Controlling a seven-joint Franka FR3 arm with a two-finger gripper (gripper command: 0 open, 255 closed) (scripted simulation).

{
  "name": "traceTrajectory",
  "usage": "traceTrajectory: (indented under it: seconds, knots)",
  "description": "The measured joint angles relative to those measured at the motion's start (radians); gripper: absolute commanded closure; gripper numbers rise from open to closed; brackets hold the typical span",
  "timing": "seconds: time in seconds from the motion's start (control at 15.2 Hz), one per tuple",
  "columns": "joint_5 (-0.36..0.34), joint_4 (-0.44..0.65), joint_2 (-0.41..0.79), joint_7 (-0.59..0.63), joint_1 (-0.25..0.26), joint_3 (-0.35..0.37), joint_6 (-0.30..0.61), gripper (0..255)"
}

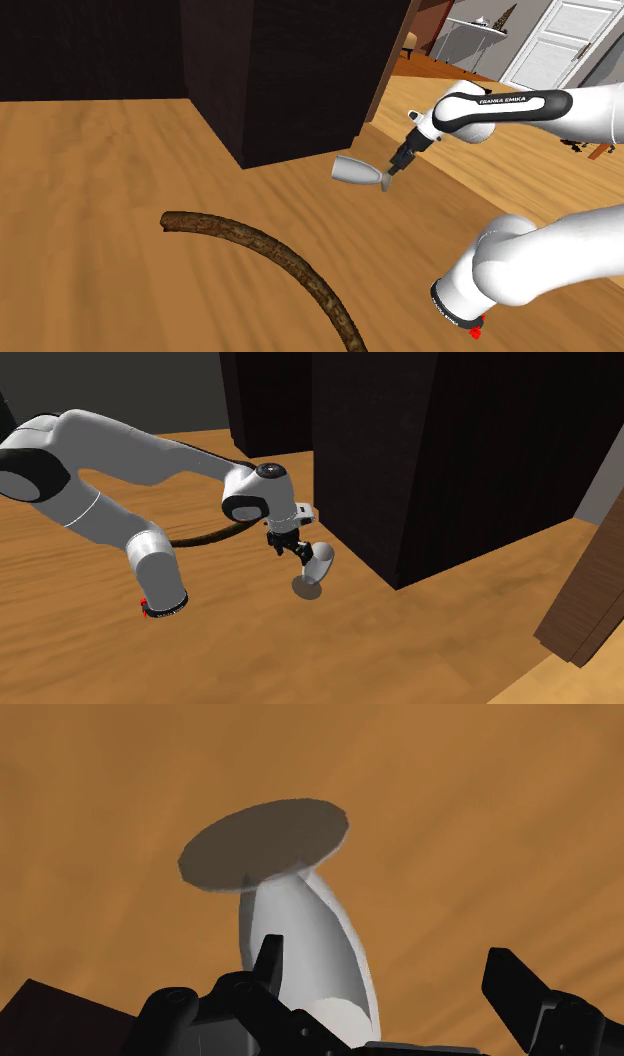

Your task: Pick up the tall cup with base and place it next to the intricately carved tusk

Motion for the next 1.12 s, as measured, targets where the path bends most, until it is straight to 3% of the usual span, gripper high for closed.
traceTrajectory:
  seconds: [0.33,0.86,1.12]
  knots:
    - [0.167,0.085,0.198,-0.291,0.188,-0.241,0.115,0]
    - [0.325,0.073,0.324,-0.426,0.324,-0.349,0.225,0]
    - [0.341,0.073,0.335,-0.438,0.335,-0.358,0.233,0]
